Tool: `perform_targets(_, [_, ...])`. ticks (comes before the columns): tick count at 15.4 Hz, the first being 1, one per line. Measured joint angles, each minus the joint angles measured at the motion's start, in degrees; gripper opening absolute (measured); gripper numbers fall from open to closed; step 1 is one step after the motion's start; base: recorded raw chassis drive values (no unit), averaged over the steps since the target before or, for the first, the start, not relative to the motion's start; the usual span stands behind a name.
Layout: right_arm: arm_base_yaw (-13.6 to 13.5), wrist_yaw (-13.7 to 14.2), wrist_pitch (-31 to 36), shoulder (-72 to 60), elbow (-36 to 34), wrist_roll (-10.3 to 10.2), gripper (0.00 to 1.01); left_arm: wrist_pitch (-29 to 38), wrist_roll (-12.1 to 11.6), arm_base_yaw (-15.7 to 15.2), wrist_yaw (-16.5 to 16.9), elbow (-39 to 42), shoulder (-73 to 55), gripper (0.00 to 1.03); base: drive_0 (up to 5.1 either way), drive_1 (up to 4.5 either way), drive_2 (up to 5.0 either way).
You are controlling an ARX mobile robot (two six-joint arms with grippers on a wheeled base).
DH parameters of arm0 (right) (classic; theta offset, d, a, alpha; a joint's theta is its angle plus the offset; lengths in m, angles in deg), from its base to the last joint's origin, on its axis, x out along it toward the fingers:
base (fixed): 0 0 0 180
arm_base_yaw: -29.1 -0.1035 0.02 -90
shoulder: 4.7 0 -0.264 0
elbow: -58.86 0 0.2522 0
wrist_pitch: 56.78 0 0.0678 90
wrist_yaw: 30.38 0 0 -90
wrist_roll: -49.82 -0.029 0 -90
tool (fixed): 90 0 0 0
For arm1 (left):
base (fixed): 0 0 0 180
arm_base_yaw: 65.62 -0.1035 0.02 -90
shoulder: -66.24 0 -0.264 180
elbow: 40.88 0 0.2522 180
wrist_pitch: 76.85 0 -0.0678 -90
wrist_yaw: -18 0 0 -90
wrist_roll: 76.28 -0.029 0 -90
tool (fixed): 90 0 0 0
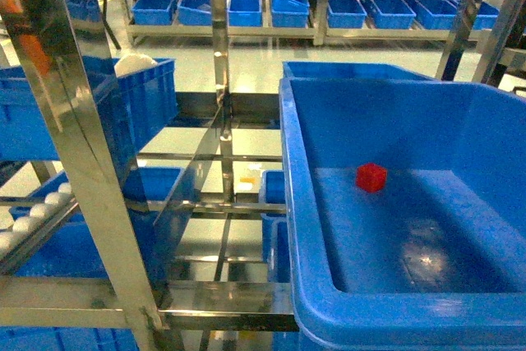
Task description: Place magnetic block on left shelf second layer
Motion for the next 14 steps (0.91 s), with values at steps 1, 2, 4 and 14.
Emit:
perform_targets(1, [0.0, 0.0, 0.0, 0.0, 0.0, 0.0, 0.44, 0.0, 0.0, 0.0, 0.0, 0.0, 0.0, 0.98, 0.0, 0.00, 0.0])
perform_targets(2, [0.0, 0.0, 0.0, 0.0, 0.0, 0.0, 0.57, 0.0, 0.0, 0.0, 0.0, 0.0, 0.0, 0.98, 0.0, 0.00, 0.0])
perform_targets(4, [0.0, 0.0, 0.0, 0.0, 0.0, 0.0, 0.82, 0.0, 0.0, 0.0, 0.0, 0.0, 0.0, 0.98, 0.0, 0.00, 0.0])
perform_targets(14, [0.0, 0.0, 0.0, 0.0, 0.0, 0.0, 0.98, 0.0, 0.0, 0.0, 0.0, 0.0, 0.0, 0.98, 0.0, 0.00, 0.0])
